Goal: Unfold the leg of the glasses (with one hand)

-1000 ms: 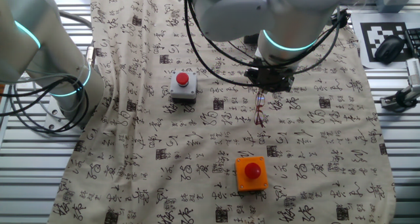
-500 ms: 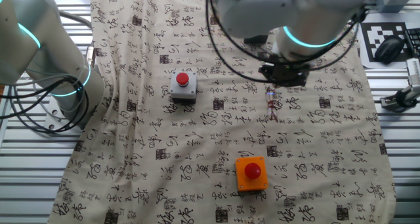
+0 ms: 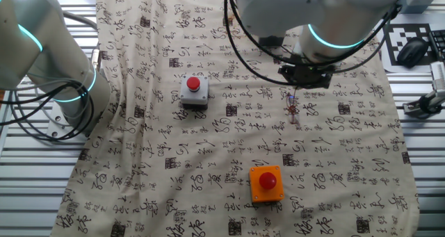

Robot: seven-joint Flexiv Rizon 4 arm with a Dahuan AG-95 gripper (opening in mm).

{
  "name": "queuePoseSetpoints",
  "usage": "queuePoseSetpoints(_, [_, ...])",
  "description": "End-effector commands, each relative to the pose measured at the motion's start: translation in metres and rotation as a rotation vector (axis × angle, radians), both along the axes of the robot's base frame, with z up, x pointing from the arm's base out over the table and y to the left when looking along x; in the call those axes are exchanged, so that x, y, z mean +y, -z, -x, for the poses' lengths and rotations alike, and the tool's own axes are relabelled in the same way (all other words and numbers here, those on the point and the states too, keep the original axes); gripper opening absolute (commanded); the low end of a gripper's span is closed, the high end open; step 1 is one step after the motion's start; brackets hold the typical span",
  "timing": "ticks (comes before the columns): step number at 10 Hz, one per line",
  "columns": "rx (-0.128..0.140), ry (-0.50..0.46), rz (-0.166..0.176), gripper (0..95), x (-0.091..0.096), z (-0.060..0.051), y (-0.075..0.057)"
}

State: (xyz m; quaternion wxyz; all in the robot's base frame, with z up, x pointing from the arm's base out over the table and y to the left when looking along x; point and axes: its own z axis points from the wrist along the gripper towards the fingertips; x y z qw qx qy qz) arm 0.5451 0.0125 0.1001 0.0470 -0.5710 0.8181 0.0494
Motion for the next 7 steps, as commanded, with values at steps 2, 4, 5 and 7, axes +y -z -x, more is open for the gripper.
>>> queuePoseSetpoints(2, [-0.001, -0.006, -0.013, 0.0, -0.0041, 0.0022, -0.0046])
queuePoseSetpoints(4, [-0.001, -0.005, -0.012, 0.0, -0.0040, 0.0021, -0.0046])
queuePoseSetpoints(5, [-0.002, -0.008, -0.016, 0.0, -0.0034, 0.0013, -0.0047])
queuePoseSetpoints(7, [-0.003, -0.018, -0.048, 0.0, -0.0018, -0.0035, -0.0083])
